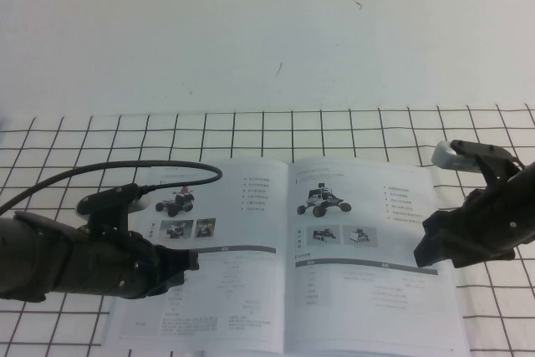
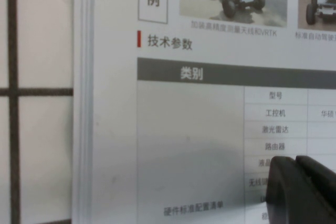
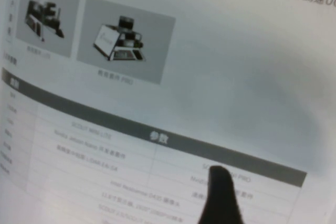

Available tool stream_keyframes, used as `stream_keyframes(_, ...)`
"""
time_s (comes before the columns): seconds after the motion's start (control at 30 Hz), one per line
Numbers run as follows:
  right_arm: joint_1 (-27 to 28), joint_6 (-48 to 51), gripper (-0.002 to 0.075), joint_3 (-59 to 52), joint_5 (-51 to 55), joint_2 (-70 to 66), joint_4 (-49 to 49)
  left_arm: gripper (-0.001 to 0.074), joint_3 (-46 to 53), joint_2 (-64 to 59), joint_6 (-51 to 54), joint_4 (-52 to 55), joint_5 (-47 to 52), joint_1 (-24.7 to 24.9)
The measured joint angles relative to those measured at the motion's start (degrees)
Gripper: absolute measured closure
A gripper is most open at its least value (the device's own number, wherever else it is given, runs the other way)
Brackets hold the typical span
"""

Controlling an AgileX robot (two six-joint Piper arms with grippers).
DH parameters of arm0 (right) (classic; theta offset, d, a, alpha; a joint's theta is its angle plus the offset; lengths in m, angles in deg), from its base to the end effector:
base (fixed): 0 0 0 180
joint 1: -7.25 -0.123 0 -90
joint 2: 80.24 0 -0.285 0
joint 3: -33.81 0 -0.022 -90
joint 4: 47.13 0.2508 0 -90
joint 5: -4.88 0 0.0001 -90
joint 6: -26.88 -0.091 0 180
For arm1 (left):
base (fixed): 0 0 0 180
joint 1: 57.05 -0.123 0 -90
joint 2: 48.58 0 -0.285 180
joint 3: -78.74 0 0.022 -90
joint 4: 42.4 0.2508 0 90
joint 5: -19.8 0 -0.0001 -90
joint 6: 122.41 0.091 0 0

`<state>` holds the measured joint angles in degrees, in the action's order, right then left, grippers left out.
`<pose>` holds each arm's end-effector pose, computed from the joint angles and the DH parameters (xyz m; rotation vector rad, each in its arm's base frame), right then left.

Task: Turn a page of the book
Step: Open the closed book

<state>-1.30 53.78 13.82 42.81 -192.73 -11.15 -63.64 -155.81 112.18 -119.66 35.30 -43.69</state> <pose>0.3226 0.0818 0.1513 -0.2126 2.8532 0.5701 0.2794 -0.0908 0.1280 -0.1046 2.6393 -0.5618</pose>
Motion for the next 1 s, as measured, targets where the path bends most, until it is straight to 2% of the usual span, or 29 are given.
stream_keyframes(0.33, 0.0, 0.1, 0.0256, 0.0, 0.5, -3.0, 1.4, 0.0737, 0.0, 0.0, 0.1, 0.0, 0.1, 0.0)
stream_keyframes(0.77, 0.0, 13.6, 0.0256, 0.0, 1.7, -3.1, 19.3, 0.0737, 0.0, 0.0, 0.1, -0.1, 0.1, 0.0)
stream_keyframes(1.0, 0.0, 17.2, 0.0256, 0.0, 2.2, -3.1, 23.0, 0.0736, 0.0, 0.0, 0.0, -0.1, 0.1, 0.0)
